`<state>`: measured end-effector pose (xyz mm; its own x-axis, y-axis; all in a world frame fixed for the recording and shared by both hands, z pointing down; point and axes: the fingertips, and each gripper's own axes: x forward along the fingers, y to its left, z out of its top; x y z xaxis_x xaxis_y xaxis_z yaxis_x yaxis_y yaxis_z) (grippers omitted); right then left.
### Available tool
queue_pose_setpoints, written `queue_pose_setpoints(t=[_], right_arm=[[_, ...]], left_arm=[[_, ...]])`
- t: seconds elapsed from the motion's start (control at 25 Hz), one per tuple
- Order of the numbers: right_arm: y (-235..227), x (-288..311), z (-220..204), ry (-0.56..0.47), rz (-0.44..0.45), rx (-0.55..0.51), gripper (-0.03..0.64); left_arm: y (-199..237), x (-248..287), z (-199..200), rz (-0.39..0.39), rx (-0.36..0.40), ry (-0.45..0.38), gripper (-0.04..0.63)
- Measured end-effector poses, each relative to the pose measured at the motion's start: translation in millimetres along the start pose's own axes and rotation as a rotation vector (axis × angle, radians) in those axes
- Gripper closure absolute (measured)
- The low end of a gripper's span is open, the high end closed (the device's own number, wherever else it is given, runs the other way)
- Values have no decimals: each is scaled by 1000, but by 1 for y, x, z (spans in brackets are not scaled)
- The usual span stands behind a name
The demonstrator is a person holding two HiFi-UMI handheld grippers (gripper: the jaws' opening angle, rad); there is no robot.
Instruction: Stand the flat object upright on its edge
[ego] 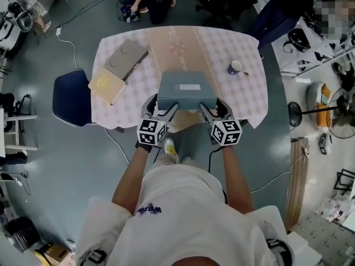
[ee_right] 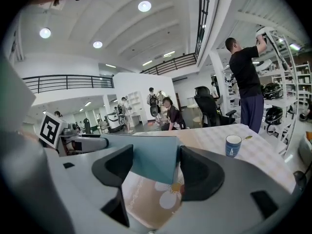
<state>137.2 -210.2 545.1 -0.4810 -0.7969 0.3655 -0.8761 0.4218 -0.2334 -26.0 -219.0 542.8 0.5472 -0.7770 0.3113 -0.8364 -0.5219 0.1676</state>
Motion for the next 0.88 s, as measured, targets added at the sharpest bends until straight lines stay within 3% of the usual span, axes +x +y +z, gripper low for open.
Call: queue_pose_setpoints(t=[0.48,0.88], right_arm=[[10,-2,38,-72,6,-27,313],[7,-5,61,-125,-9,-41,316]], left_arm=[[7,-8,36,9,15,-64,221],[4,-4,60,1,84,-96,239]])
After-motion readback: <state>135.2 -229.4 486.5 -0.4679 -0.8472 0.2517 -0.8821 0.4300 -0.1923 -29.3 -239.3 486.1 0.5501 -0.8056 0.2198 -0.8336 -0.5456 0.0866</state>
